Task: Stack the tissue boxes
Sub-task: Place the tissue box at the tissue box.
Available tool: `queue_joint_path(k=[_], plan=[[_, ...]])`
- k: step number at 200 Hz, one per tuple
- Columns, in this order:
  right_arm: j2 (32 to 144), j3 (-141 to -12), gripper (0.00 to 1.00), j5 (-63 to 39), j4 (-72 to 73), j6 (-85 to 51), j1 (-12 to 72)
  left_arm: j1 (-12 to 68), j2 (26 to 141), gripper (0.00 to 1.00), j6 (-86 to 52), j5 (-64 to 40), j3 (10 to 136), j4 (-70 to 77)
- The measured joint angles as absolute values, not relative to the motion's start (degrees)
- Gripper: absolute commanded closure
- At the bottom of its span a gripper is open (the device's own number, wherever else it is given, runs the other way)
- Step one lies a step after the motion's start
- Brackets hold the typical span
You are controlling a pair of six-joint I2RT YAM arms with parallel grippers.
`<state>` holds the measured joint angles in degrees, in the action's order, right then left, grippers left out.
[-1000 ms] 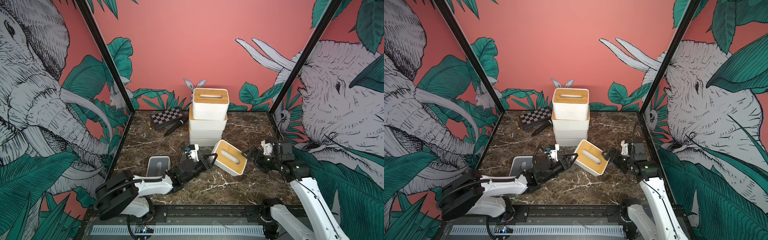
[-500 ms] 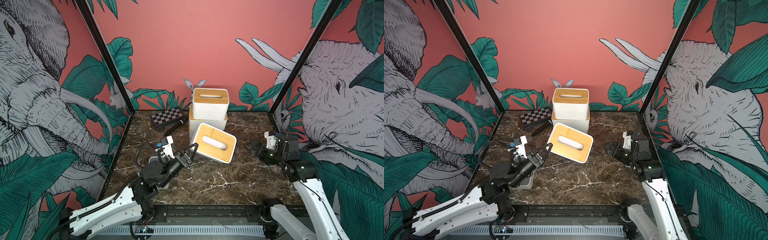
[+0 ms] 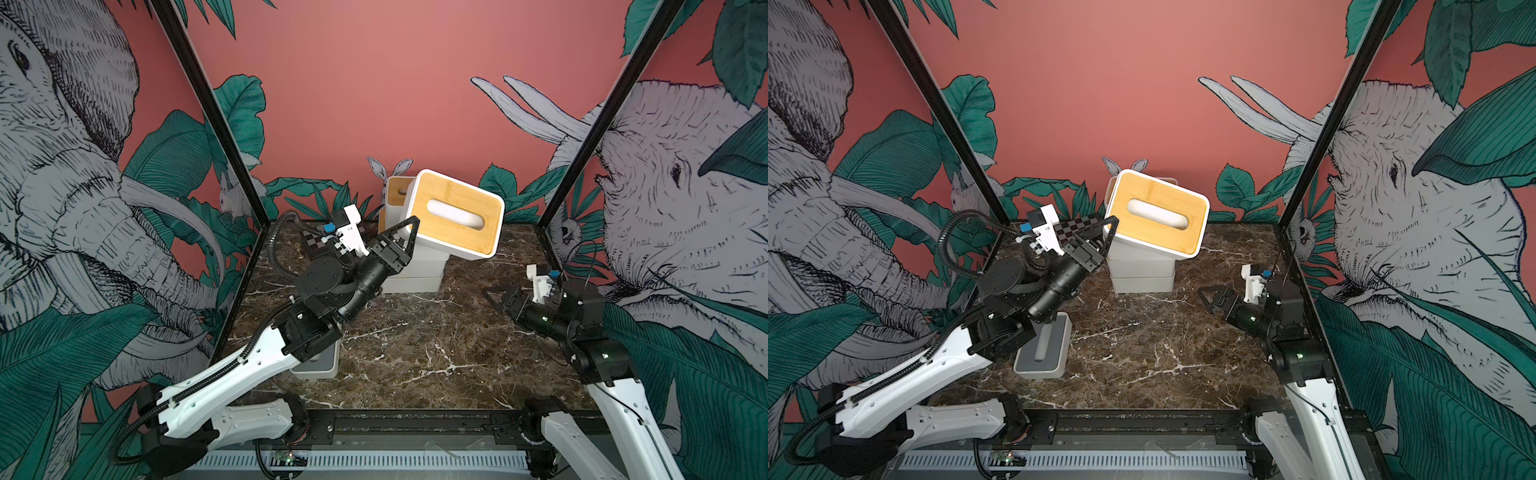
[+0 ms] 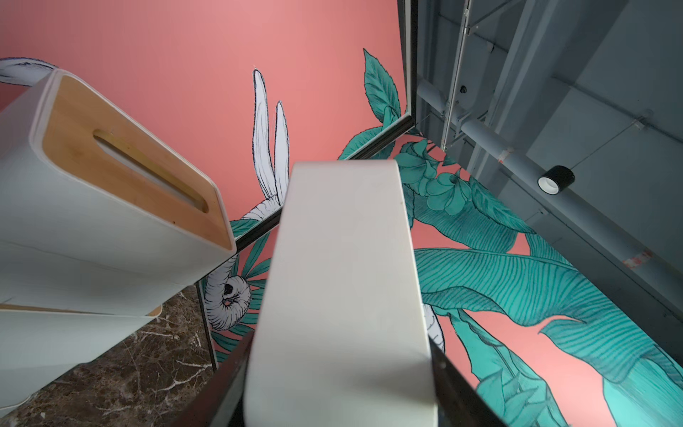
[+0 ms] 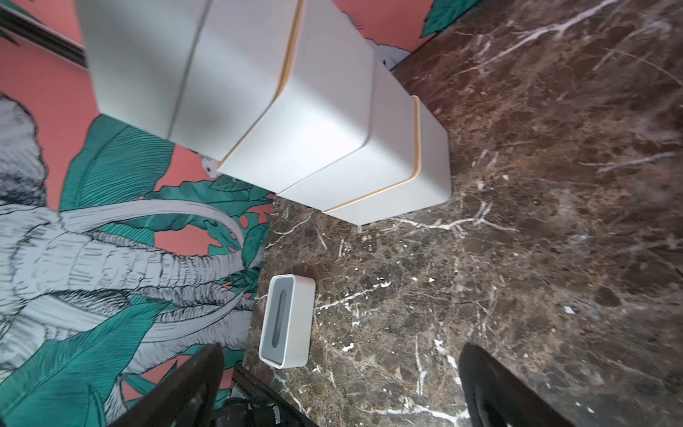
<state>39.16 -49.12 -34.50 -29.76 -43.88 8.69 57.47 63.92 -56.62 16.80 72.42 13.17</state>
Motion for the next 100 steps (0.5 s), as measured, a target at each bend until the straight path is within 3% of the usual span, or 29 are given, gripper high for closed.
queue_joint_path(k=[100], plan=[[38.6, -44.8, 0.01, -36.1, -20.4, -49.6, 14.5, 43.5, 78.7, 0.56, -68.5, 12.8, 91.5, 5.4]])
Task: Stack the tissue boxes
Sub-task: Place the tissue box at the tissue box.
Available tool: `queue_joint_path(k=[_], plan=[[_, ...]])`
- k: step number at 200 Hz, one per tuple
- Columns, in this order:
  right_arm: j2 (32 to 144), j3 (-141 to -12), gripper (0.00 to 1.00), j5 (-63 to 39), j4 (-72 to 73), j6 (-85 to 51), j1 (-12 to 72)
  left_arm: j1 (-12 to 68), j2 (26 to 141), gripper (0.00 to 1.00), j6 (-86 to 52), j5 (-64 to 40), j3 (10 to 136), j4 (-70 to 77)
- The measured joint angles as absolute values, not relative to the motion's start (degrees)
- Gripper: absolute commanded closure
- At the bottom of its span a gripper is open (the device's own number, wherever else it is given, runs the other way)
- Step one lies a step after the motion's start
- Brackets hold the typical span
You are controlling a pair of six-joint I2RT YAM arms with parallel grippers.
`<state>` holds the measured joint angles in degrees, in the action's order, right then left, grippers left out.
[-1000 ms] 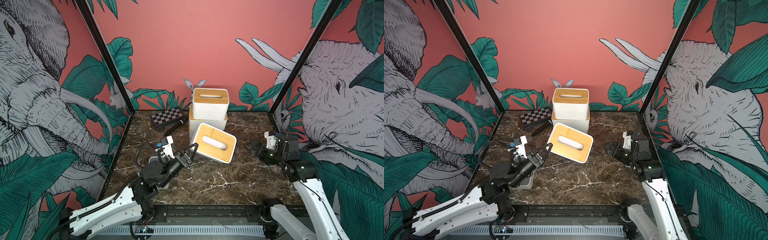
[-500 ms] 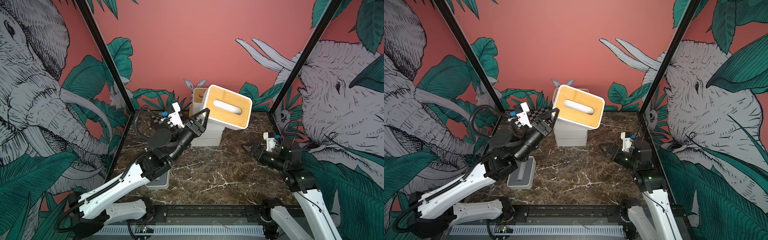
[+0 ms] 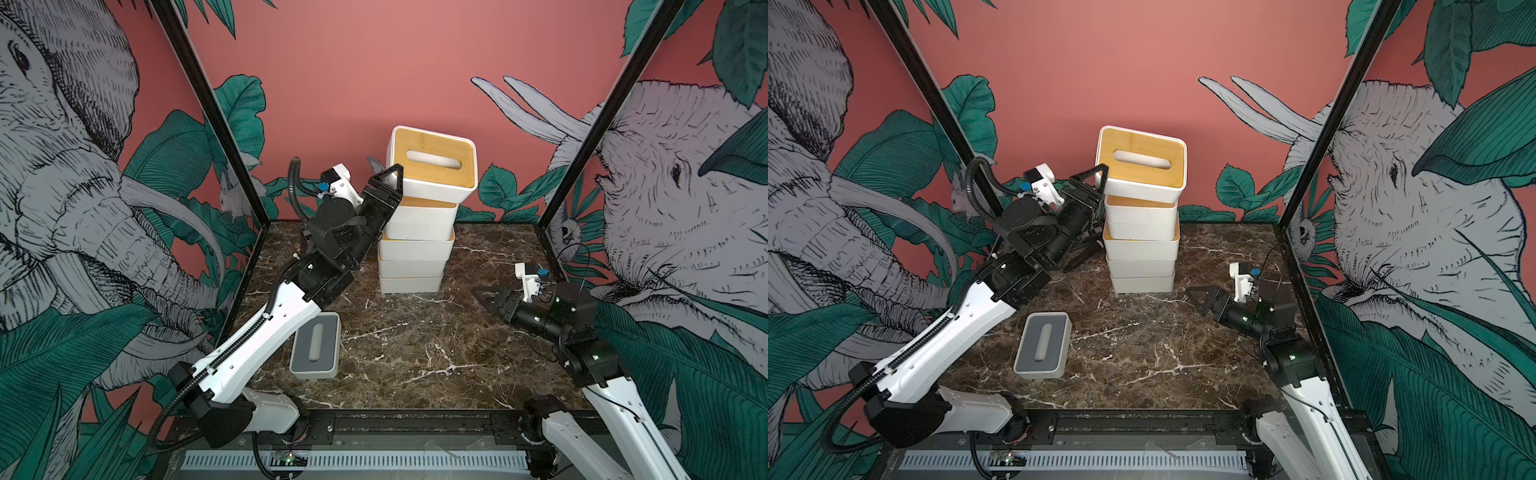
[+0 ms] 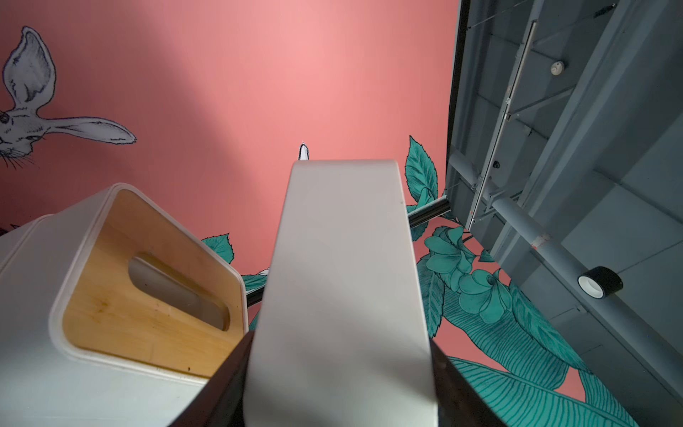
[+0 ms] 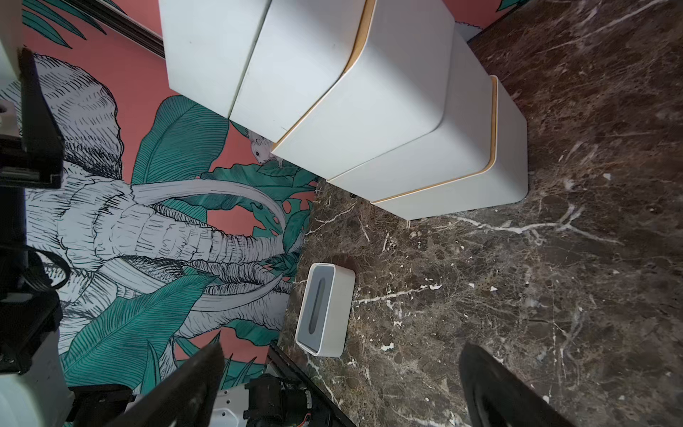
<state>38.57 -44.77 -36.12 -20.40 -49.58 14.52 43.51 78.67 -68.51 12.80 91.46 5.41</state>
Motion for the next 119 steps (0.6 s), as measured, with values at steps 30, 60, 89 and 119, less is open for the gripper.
queue_joint_path(k=[30, 60, 89, 119], plan=[[38.0, -43.1, 0.01, -36.1, -20.4, -50.4, 14.6, 41.5, 82.1, 0.56, -71.1, 11.2, 95.0, 2.0], [37.8, -42.2, 0.01, -36.1, -20.5, -50.8, 14.7, 40.8, 83.7, 0.54, -72.5, 10.9, 95.8, -0.8], [37.6, -41.9, 0.01, -36.1, -20.4, -51.1, 15.0, 39.6, 84.9, 0.54, -73.5, 10.2, 97.2, -3.9], [37.4, -41.4, 0.01, -36.0, -20.5, -51.5, 15.0, 38.4, 85.1, 0.53, -74.2, 9.9, 97.4, -5.4]])
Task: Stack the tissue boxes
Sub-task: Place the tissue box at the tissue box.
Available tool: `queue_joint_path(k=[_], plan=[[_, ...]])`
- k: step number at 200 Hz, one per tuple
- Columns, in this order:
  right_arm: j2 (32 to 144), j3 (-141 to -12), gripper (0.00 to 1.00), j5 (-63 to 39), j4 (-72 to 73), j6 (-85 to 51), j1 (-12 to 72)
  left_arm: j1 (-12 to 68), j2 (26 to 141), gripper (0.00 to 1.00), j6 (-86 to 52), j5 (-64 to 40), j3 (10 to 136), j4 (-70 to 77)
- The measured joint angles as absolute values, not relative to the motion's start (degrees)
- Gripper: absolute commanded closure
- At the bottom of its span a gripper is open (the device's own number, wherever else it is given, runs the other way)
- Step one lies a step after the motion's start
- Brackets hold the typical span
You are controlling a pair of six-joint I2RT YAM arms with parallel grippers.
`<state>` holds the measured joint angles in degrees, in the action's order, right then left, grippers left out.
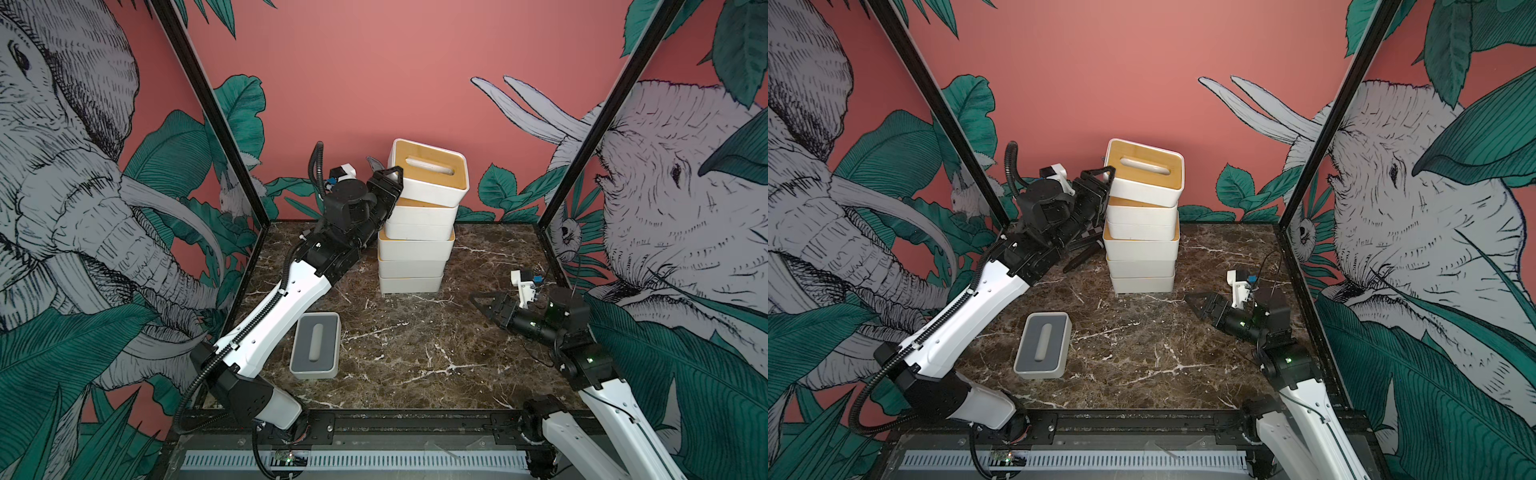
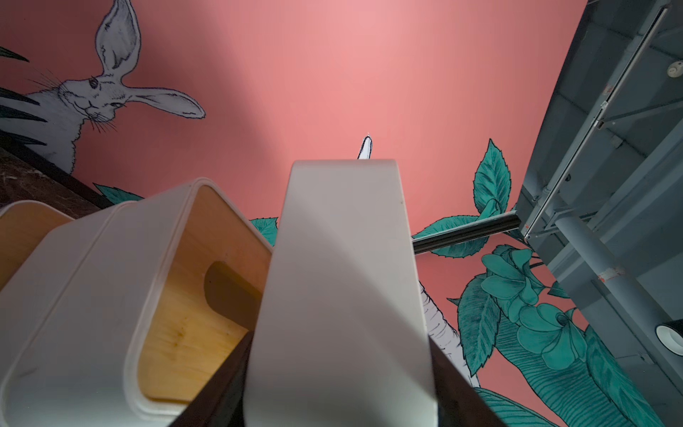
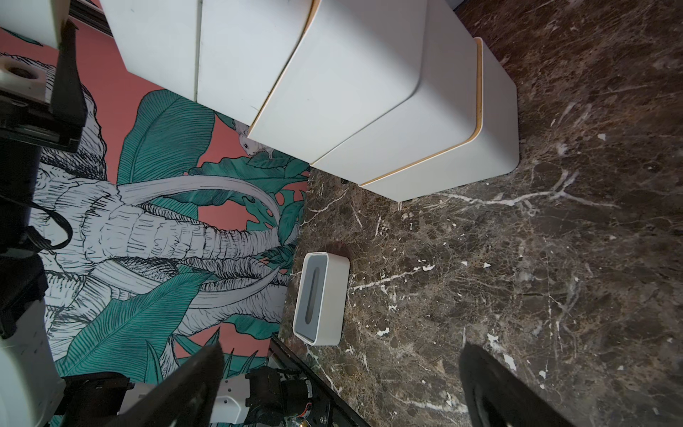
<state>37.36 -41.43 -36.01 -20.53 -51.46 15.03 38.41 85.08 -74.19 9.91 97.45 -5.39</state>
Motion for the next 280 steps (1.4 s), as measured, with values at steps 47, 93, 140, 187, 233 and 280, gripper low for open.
queue_joint_path(k=[47, 93, 140, 187, 233, 280], plan=[[37.4, -41.4, 0.01, -35.9, -20.5, -52.0, 15.3, 37.4, 85.1, 0.48, -74.9, 9.8, 97.4, -6.8], [37.3, -41.1, 0.01, -35.7, -20.6, -52.2, 15.4, 37.1, 85.1, 0.39, -75.8, 8.9, 97.4, -6.8], [37.2, -41.1, 0.01, -35.4, -20.8, -52.2, 15.8, 37.0, 85.5, 0.28, -76.3, 8.4, 97.5, -6.8], [37.2, -40.8, 0.01, -35.3, -20.9, -52.4, 15.9, 36.7, 85.5, 0.18, -76.3, 8.3, 97.6, -7.0], [37.3, -40.7, 0.01, -35.1, -20.9, -52.4, 16.1, 36.3, 85.5, 0.11, -75.2, 8.3, 97.6, -8.9], [38.3, -40.9, 0.01, -34.9, -21.0, -52.2, 16.1, 36.2, 85.4, 0.08, -73.5, 8.3, 97.8, -11.4]])
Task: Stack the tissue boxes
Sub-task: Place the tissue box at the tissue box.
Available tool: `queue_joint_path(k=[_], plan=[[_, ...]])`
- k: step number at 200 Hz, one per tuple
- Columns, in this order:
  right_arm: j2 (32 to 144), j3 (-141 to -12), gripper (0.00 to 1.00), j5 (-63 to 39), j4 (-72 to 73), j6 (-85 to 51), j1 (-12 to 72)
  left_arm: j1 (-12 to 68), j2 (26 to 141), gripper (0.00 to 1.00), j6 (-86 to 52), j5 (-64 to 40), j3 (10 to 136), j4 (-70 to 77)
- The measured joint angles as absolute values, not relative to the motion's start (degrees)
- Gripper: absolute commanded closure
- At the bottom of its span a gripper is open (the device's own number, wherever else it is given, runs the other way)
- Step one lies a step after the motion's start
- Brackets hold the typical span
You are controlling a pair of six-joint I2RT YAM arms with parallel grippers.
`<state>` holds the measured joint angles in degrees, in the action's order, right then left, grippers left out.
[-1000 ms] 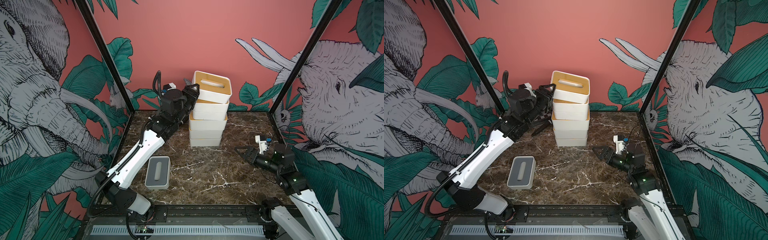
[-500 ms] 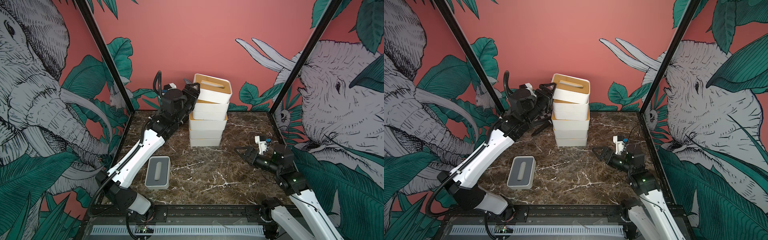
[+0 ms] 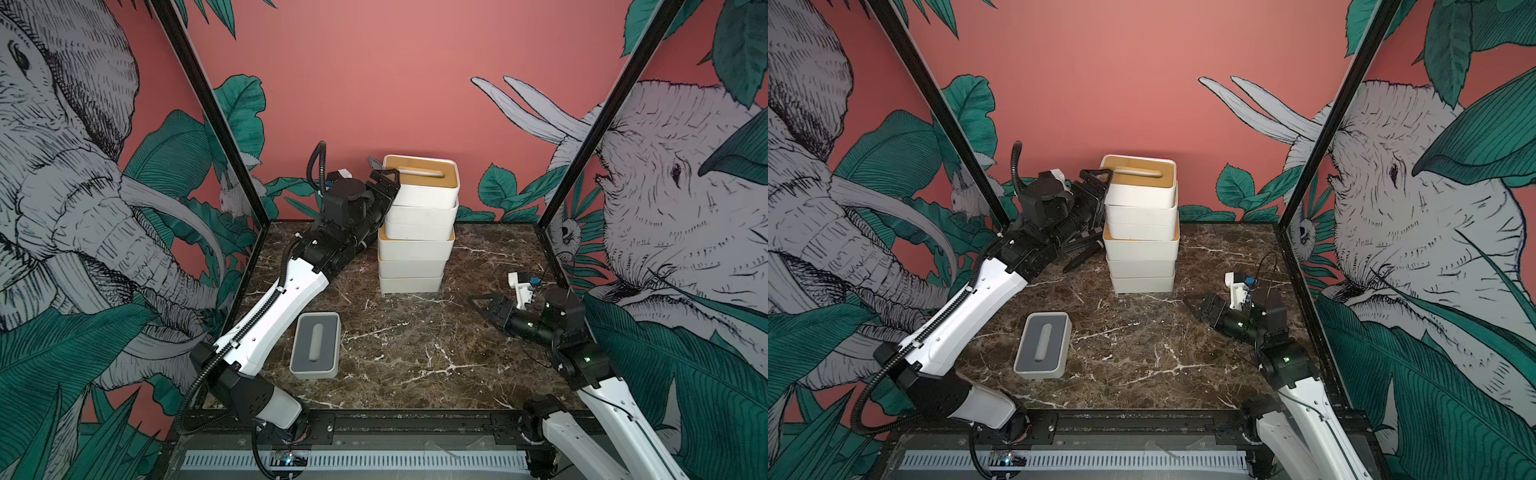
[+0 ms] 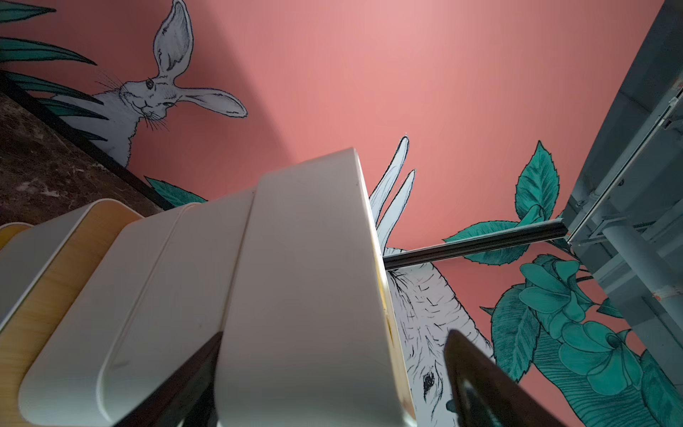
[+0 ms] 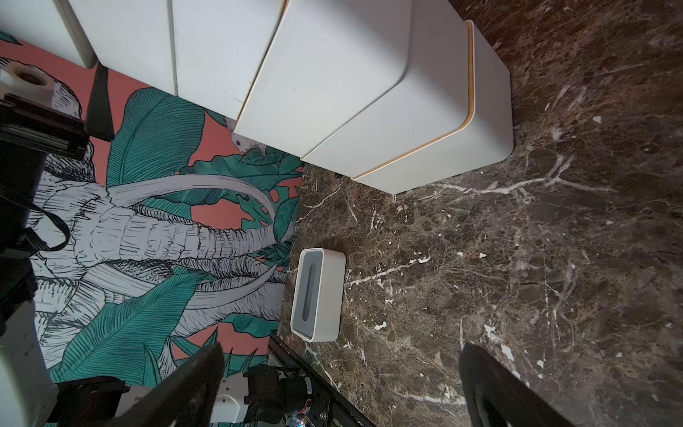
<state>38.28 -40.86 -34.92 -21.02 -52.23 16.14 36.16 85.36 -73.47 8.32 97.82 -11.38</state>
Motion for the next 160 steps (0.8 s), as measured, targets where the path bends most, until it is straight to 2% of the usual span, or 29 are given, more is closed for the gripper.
queue_joint_path(k=[109, 160], plan=[[41.1, -43.9, 0.01, -34.4, -21.6, -51.4, 16.2, 35.2, 83.1, 0.06, -71.7, 8.2, 97.6, -14.0], [46.0, -53.9, 0.01, -30.5, -25.9, -47.1, 16.2, 33.8, 79.5, 0.05, -67.5, 9.3, 97.5, -17.0]])
